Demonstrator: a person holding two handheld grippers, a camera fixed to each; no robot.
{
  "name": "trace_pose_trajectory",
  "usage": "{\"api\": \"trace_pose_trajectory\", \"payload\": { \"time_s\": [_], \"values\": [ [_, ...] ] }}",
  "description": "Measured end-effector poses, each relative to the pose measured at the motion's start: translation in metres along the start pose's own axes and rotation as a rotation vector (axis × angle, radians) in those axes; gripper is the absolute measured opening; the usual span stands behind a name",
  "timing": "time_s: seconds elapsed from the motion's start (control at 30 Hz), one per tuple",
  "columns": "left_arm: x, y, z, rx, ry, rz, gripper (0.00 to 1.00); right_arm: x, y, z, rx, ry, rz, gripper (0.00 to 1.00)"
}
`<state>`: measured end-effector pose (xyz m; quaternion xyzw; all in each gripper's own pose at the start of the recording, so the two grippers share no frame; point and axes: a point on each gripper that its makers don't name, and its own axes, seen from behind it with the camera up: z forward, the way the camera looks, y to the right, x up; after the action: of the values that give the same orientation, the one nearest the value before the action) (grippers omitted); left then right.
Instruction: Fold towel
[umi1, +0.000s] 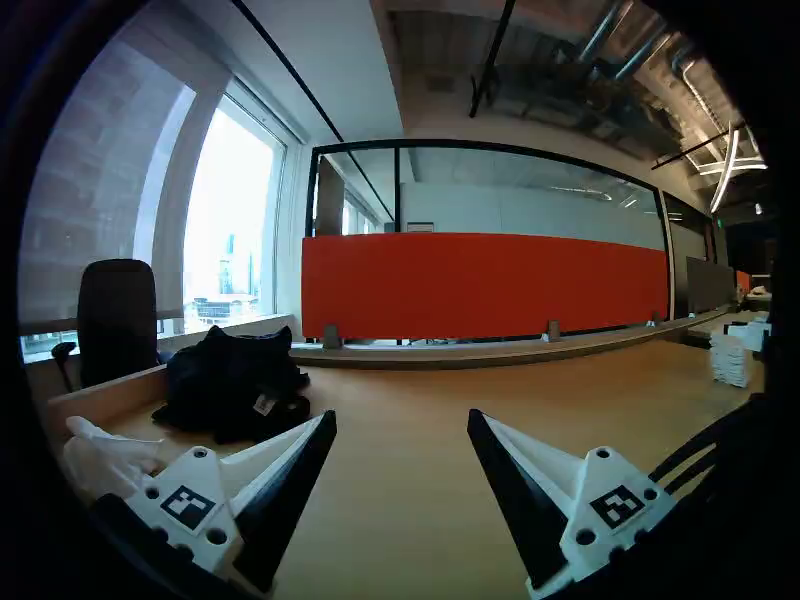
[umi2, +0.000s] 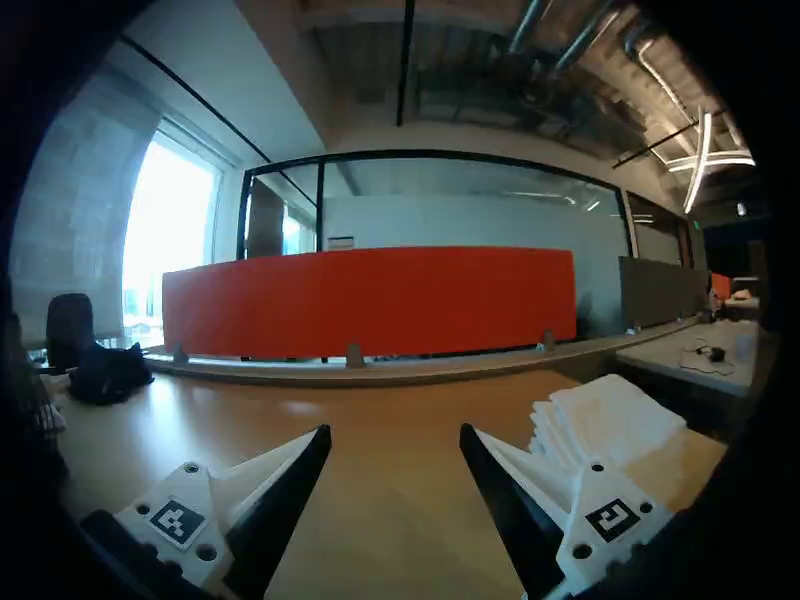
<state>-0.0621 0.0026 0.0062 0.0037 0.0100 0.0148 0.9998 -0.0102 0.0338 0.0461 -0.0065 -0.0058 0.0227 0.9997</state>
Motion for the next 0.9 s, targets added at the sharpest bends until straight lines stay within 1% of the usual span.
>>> {"api": "trace_pose_trajectory", "payload": {
  "time_s": [0.3,0.6,0.9],
  "values": [
    [0.0,0.0,0.001,0.0,0.0,0.0,0.97,-0.006,-0.001,0.003,-0.006,-0.011,0.009,1.0],
    [0.0,0.001,0.0,0.0,0.0,0.0,0.97,-0.009,-0.007,0.003,0.002,-0.011,0.004,1.0],
    [0.0,0.001,0.0,0.0,0.0,0.0,0.97,-0.012,-0.008,0.003,-0.003,-0.008,-0.005,1.0]
  ]
}}
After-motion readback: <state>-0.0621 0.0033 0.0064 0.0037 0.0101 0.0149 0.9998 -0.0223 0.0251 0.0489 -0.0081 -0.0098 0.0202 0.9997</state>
